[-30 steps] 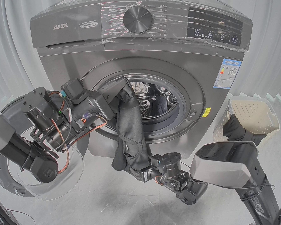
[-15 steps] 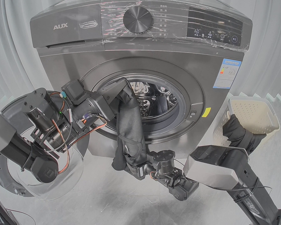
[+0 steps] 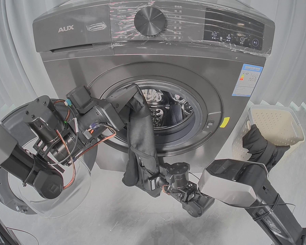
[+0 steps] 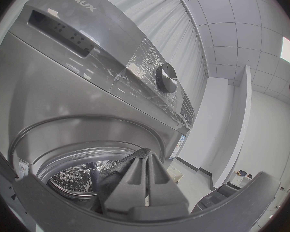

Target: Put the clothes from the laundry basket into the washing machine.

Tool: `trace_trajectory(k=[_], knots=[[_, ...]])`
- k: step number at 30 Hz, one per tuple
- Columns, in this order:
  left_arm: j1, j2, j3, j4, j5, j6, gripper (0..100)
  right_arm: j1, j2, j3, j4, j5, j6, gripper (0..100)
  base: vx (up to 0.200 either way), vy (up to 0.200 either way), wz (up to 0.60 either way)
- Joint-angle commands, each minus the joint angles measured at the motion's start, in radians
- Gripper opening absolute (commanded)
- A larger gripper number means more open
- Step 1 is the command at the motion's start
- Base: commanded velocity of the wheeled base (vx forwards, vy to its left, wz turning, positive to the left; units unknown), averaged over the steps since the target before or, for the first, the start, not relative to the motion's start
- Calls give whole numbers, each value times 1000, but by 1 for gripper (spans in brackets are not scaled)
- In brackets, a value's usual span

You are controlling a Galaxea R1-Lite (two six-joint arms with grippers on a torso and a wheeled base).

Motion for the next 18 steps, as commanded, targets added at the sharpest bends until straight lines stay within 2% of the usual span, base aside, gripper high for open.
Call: trace_trajectory(k=[1, 7, 8, 9, 11, 12, 14, 18], knots=[[4, 2, 0, -1, -1, -1, 0, 8, 5, 10, -12, -1, 0, 0, 0, 0, 0], [28, 22, -1, -5, -2, -1, 0, 14, -57, 128, -58, -2, 0, 0, 0, 0, 0], [37, 25, -1, -8, -4, -1, 0, 14, -101, 188, -75, 1, -2, 0, 0, 0, 0], [37, 25, -1, -8, -4, -1, 0, 14, -101, 188, -75, 1, -2, 0, 0, 0, 0], [45, 29, -1, -8, -5, -1, 0, 9, -196, 314, -98, 10, -3, 0, 0, 0, 0], [47, 29, 0, -8, -5, -1, 0, 8, -206, 325, -101, 12, -3, 0, 0, 0, 0], [51, 31, 3, -8, -5, -1, 0, -3, -288, 421, -130, 58, -8, 0, 0, 0, 0], [57, 28, 11, -10, -7, -1, 0, -38, -397, 541, -176, 113, -11, 0, 0, 0, 0]])
